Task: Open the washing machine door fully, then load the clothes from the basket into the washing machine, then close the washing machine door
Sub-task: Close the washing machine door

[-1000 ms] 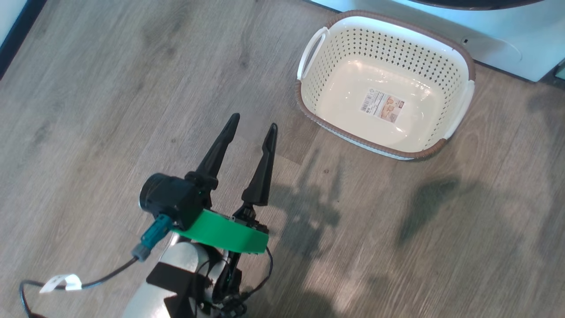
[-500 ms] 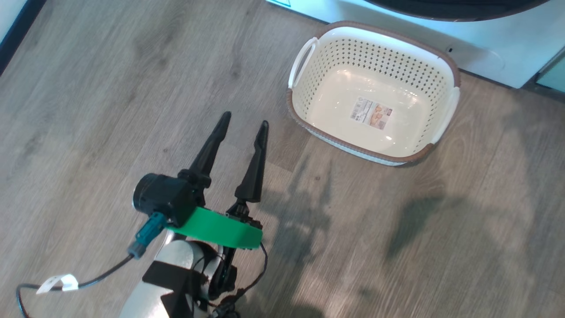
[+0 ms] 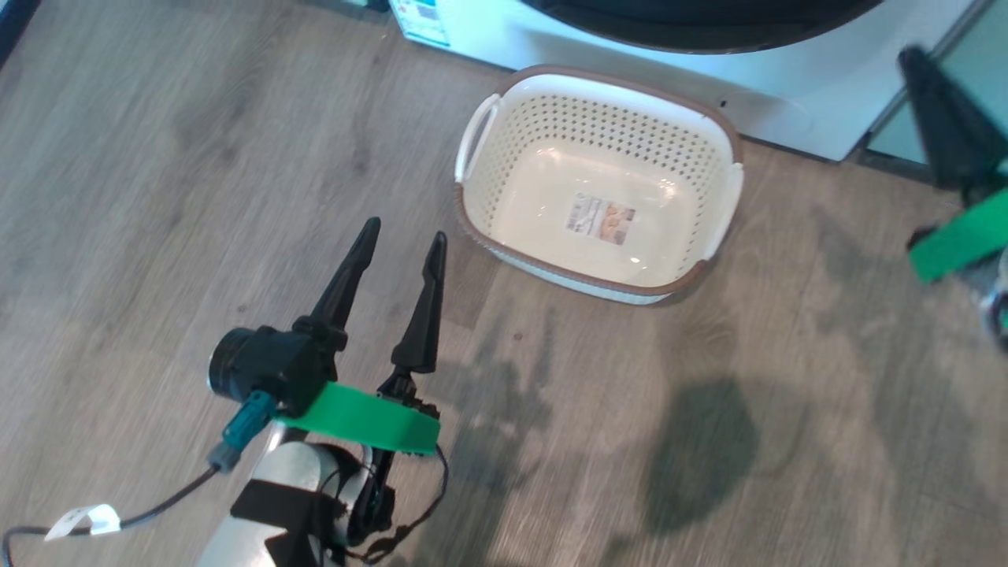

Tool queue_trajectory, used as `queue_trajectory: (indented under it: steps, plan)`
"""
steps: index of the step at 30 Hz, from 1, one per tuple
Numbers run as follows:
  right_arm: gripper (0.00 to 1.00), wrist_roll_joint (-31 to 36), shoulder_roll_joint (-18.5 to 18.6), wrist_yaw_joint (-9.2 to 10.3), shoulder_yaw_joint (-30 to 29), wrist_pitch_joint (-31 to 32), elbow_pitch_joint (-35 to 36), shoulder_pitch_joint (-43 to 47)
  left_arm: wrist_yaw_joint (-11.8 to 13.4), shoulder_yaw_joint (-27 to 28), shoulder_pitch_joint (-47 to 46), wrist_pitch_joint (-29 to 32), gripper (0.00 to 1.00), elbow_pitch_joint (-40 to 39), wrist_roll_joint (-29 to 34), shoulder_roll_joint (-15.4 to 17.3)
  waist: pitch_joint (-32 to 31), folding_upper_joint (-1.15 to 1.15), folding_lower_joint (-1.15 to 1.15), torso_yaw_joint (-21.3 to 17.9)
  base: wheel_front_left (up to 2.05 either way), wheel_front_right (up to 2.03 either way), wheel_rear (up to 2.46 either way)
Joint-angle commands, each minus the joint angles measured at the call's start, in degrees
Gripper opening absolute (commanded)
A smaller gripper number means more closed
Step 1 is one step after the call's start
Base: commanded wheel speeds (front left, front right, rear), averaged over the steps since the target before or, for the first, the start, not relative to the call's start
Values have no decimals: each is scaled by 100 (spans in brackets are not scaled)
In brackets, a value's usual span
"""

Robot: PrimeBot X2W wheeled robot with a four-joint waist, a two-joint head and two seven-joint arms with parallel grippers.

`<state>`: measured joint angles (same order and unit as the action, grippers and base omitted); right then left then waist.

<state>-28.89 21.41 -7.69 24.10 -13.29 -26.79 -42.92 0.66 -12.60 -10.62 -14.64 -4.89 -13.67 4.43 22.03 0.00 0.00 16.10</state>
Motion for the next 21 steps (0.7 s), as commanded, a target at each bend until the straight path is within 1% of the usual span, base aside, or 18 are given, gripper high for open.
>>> queue_trajectory:
  steps: [1,8,12,16,17,18,19,20,21]
  plan:
    - [0,46,-48,20,-88,-72,295,170,24,263,-24,-16,100,-174,37,152,-90,0,0,-107,0,0,0]
    - [0,518,-262,20,-771,129,1450,1410,80,329,53,104,100,-204,45,289,-322,0,0,-420,0,0,0]
    - [0,752,-492,20,-1167,351,2034,2115,93,354,151,215,100,-223,42,385,-480,0,0,-608,0,0,0]
    - [0,912,-775,20,-1575,531,2448,2724,106,368,236,323,100,-266,27,459,-644,0,0,-770,0,0,0]
    - [10,945,-842,20,-1662,569,2533,2852,108,367,250,349,100,-280,27,475,-675,0,0,-804,0,0,0]
    - [25,981,-905,20,-1748,596,2611,2966,111,364,262,372,100,-293,23,484,-710,0,0,-837,0,0,0]
    - [47,1011,-970,20,-1823,627,2675,3076,113,361,274,396,100,-302,21,497,-751,0,0,-873,0,0,0]
    - [76,1037,-1034,20,-1891,656,2744,3174,112,361,282,419,100,-316,15,511,-778,0,0,-908,0,0,0]
    - [97,1064,-1093,20,-1952,676,2803,3262,114,365,289,441,100,-325,8,524,-808,0,0,-945,0,0,0]
